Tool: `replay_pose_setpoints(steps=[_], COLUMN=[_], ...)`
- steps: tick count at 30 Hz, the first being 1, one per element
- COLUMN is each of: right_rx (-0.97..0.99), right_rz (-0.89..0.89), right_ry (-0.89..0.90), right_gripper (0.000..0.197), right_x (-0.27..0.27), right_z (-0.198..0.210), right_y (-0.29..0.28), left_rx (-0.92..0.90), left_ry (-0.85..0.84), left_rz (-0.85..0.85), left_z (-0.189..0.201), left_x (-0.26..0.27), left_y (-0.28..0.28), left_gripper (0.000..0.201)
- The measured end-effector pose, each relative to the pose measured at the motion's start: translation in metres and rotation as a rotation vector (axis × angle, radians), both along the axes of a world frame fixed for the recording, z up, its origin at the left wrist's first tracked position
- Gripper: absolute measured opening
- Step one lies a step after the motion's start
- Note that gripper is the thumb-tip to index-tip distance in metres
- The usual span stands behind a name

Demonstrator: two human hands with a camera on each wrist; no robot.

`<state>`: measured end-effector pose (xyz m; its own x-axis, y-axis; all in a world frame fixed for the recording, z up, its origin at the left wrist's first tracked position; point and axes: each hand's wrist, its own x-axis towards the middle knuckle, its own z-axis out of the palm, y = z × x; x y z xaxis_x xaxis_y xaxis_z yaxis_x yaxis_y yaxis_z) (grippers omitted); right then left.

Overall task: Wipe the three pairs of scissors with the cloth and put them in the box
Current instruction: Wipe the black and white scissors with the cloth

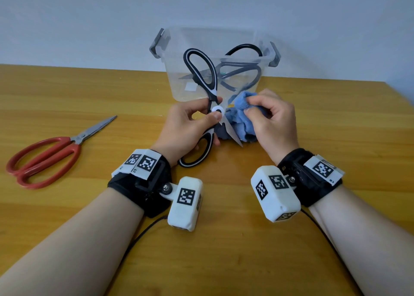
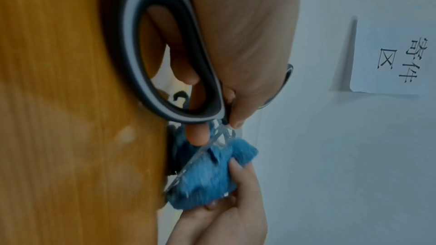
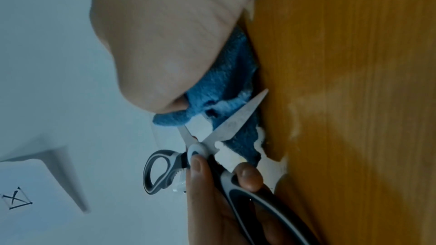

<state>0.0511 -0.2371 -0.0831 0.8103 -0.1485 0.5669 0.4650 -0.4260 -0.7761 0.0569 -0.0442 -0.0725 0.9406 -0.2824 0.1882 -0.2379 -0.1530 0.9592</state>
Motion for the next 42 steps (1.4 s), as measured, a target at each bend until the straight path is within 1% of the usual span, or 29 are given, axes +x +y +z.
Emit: replay_pose_setpoints(steps=[2,4,7,11,16,18,20,21,22,23,25,27,29,30,33,39,42], right_rx=[0.019,-0.05,-0.132,-0.121,-0.116,-0.138,-0.198,-0.217,-0.197,-0.139,-0.013,0.037,0.01,-0.021,-0.124,-0.088,-0.135], right_rz=[0.03,0.088,0.129,0.111,0.1,0.088,0.089,0.083,0.068,0.051,0.013,0.015,0.054,0.079,0.134,0.09,0.091], right_ry=[-0.013,0.026,0.079,0.082,0.088,0.096,0.12,0.138,0.156,0.166,0.136,0.069,0.024,0.031,0.095,0.112,0.128], right_gripper=[0.02,0.021,0.026,0.022,0.021,0.02,0.021,0.021,0.021,0.02,0.019,0.019,0.019,0.02,0.023,0.02,0.022], right_x=[-0.0004,-0.0019,-0.0026,-0.0035,-0.0046,-0.004,-0.0034,-0.0034,-0.0032,-0.0036,-0.0043,-0.0048,-0.0044,-0.0045,-0.0036,-0.0051,-0.0051], right_z=[-0.0003,-0.0008,-0.0005,0.0017,0.0046,0.0047,0.0023,0.0004,-0.0014,-0.0022,-0.0011,0.0012,0.0009,0.0,-0.0018,0.0029,0.0011], right_y=[0.0005,0.0036,0.007,0.0072,0.0089,0.0081,0.0072,0.0071,0.0066,0.0061,0.0046,0.0043,0.0055,0.0063,0.0074,0.0097,0.0092], left_rx=[0.017,0.053,0.092,0.107,0.111,0.104,0.064,0.041,0.028,0.028,0.03,0.03,0.052,0.063,0.098,0.115,0.072], left_ry=[-0.003,-0.011,-0.016,-0.029,-0.015,-0.021,-0.044,-0.059,-0.067,-0.067,-0.05,-0.035,-0.028,-0.026,-0.027,-0.041,-0.053], left_rz=[-0.001,-0.014,-0.025,-0.036,-0.033,-0.025,-0.016,-0.006,-0.004,-0.002,0.003,0.009,-0.005,-0.015,-0.025,-0.027,-0.01], left_z=[0.0006,0.0005,0.0007,0.002,0.0018,0.0012,0.0011,0.001,0.0013,0.0013,0.0021,0.0013,0.0002,-0.0001,-0.0007,-0.0007,-0.0002], left_x=[-0.0002,0.0007,0.0005,-0.0011,-0.001,-0.0008,-0.0012,-0.0013,-0.0015,-0.0015,-0.002,-0.0009,0.0001,0.0005,0.0011,-0.0002,-0.0002], left_y=[0.0001,0.0004,0.0015,0.0017,0.0021,0.0021,0.002,0.0015,0.0011,0.0007,-0.0003,-0.0001,0.0008,0.0013,0.0023,0.0031,0.0024], left_gripper=[0.022,0.016,0.018,0.013,0.016,0.017,0.013,0.019,0.025,0.027,0.022,0.019,0.012,0.011,0.019,0.022,0.012])
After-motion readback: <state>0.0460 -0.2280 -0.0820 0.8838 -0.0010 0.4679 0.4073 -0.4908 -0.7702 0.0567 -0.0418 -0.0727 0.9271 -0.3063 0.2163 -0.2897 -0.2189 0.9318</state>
